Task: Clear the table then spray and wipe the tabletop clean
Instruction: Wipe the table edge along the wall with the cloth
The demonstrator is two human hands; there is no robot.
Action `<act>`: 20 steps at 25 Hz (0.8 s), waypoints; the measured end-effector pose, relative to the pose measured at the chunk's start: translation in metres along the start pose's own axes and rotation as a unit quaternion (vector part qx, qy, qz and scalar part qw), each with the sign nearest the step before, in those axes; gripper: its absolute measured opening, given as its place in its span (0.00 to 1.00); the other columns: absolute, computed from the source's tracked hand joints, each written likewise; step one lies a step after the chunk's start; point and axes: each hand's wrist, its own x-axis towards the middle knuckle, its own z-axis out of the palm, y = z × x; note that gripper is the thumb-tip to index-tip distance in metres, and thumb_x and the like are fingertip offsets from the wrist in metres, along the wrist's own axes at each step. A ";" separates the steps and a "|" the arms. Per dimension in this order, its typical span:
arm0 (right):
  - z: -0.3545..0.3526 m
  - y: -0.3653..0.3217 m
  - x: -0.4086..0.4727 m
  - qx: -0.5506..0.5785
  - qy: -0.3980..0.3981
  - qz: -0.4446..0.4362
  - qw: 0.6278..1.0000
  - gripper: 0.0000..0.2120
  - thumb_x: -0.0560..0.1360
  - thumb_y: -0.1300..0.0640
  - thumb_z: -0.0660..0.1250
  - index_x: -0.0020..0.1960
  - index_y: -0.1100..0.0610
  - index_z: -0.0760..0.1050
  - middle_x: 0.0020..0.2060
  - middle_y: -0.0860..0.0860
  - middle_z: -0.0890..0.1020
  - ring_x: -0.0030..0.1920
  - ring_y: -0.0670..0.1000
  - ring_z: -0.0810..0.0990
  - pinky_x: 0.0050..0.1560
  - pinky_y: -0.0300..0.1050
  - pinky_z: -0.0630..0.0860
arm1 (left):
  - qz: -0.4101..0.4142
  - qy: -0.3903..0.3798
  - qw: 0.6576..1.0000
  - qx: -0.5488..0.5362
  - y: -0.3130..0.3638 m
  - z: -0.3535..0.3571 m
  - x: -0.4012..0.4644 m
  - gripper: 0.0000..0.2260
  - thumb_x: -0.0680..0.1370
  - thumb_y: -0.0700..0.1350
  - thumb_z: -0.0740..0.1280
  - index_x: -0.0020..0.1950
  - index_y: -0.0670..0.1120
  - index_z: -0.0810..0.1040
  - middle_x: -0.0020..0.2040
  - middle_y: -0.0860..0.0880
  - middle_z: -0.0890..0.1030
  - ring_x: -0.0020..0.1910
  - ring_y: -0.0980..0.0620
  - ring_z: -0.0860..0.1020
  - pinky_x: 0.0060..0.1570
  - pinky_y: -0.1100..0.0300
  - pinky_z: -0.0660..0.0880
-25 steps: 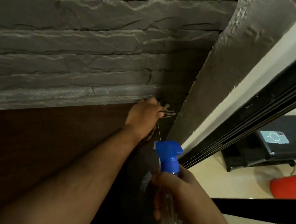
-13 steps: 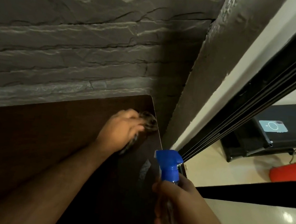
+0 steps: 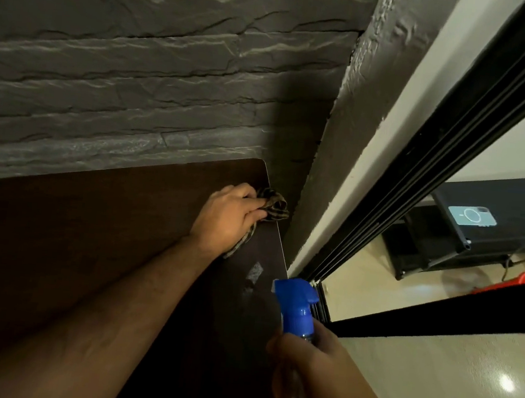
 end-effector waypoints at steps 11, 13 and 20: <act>0.012 0.019 -0.029 -0.027 0.028 -0.075 0.996 0.13 0.71 0.63 0.67 0.54 0.57 0.72 0.33 0.64 0.76 0.25 0.56 0.75 0.25 0.46 0.77 | 0.091 -0.068 0.993 -0.039 0.042 -0.001 -0.101 0.12 0.77 0.57 0.58 0.57 0.59 0.75 0.53 0.58 0.71 0.49 0.58 0.70 0.47 0.60 0.65; 0.008 0.019 -0.037 -0.025 0.027 -0.080 0.996 0.13 0.71 0.63 0.67 0.54 0.55 0.71 0.34 0.64 0.76 0.24 0.55 0.76 0.25 0.45 0.77 | 0.143 -0.069 0.987 -0.017 0.013 -0.011 -0.132 0.12 0.77 0.57 0.59 0.57 0.59 0.76 0.53 0.58 0.72 0.49 0.56 0.72 0.45 0.59 0.68; 0.001 0.039 -0.053 -0.030 0.008 -0.070 0.997 0.13 0.71 0.61 0.68 0.54 0.55 0.70 0.26 0.59 0.78 0.24 0.56 0.76 0.31 0.49 0.76 | -0.066 -0.019 0.998 0.012 0.057 0.003 -0.058 0.12 0.79 0.54 0.60 0.61 0.57 0.76 0.55 0.54 0.73 0.53 0.52 0.72 0.52 0.54 0.69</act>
